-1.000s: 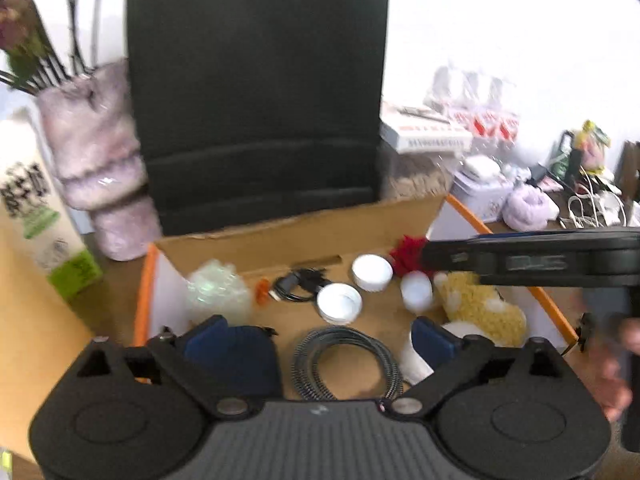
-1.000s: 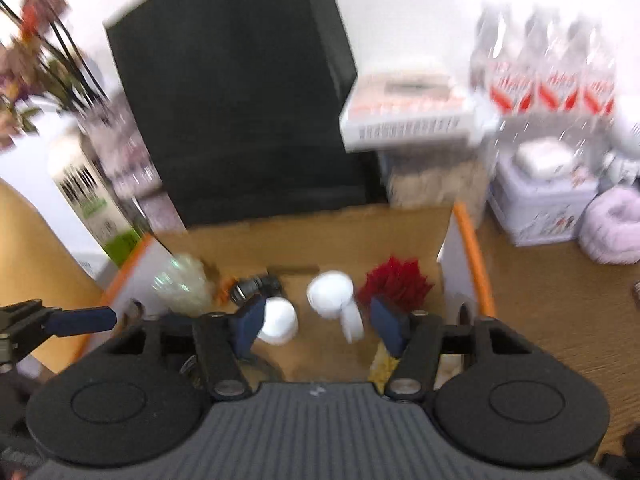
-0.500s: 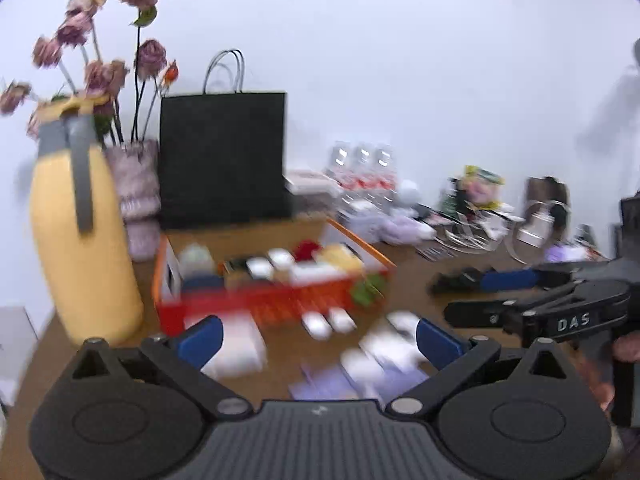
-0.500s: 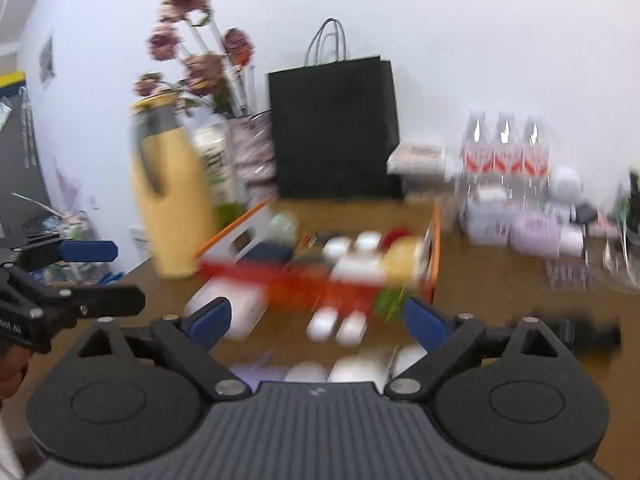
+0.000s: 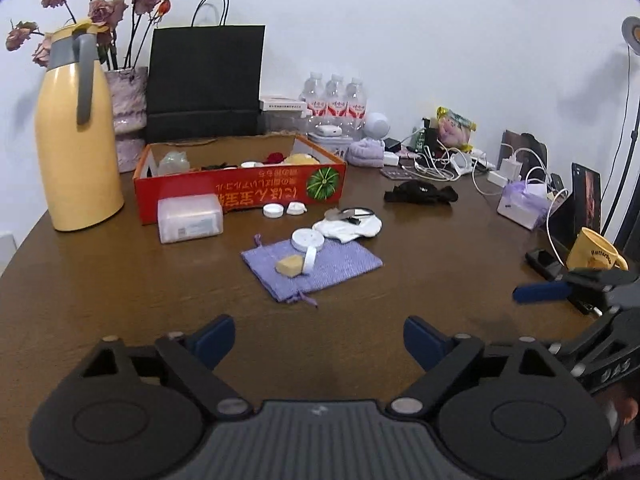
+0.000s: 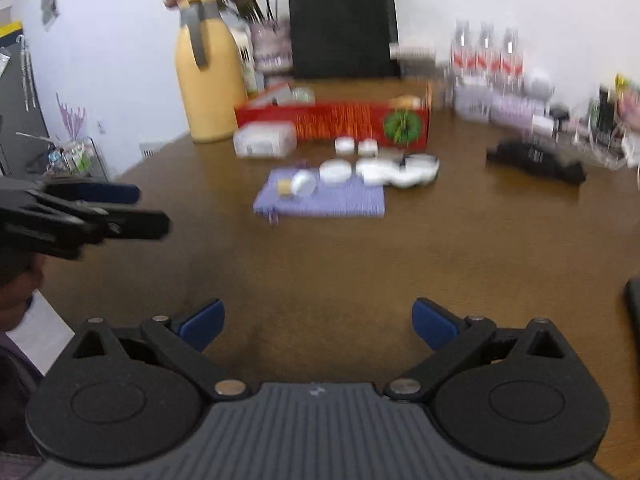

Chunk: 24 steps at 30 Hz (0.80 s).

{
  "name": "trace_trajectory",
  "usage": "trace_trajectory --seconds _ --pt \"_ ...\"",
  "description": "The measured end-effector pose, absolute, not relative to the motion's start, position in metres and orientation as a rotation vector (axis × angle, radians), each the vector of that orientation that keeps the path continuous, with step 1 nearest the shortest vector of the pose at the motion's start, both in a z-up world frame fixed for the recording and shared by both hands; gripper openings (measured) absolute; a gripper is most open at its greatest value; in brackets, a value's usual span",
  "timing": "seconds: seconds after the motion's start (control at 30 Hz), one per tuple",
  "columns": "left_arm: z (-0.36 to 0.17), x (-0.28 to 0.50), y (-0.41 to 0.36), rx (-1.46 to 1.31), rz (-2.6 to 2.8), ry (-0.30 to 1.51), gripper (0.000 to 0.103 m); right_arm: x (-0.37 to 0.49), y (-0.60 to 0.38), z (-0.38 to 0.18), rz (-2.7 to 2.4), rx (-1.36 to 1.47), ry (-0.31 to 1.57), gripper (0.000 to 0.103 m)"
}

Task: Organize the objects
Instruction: 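Move both tools back toward the purple cloth, then grasp the small beige block with the left tool while the right tool grasps a white cap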

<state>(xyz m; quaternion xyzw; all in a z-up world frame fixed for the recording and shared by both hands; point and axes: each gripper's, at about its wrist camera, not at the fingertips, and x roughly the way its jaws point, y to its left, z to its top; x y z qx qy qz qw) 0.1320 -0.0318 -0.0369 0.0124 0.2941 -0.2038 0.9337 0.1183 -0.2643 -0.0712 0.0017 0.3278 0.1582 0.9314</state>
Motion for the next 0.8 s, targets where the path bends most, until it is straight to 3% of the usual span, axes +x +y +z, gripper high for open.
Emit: trace_trajectory --seconds 0.07,0.1,0.13,0.2,0.37,0.47,0.6,0.67,0.8 --pt "-0.040 0.138 -0.034 0.027 -0.431 0.606 0.077 0.122 -0.268 -0.065 0.294 -0.008 0.618 0.101" --pt "-0.043 0.145 -0.035 0.032 -0.439 0.607 0.068 0.128 -0.270 -0.064 0.270 -0.011 0.602 0.100" --pt "-0.045 0.152 -0.037 0.043 -0.445 0.609 0.060 0.135 -0.271 -0.064 0.251 -0.008 0.595 0.093" --pt "-0.050 0.169 -0.038 0.064 -0.448 0.612 0.053 0.152 -0.275 -0.065 0.253 0.021 0.584 0.081" --pt "-0.066 0.233 -0.050 0.171 -0.473 0.593 0.051 0.212 -0.263 -0.074 0.360 0.137 0.592 0.058" --pt "-0.078 0.265 -0.056 0.192 -0.549 0.613 0.050 0.252 -0.246 -0.085 0.392 0.160 0.605 0.050" --pt "-0.094 0.286 -0.051 0.086 -0.607 0.664 0.032 0.293 -0.229 -0.103 0.399 0.204 0.640 0.046" --pt "-0.097 0.286 -0.047 0.071 -0.611 0.653 0.030 0.300 -0.227 -0.113 0.386 0.205 0.670 0.029" --pt "-0.098 0.286 -0.046 0.066 -0.620 0.645 0.027 0.294 -0.248 -0.124 0.319 0.218 0.689 0.029"
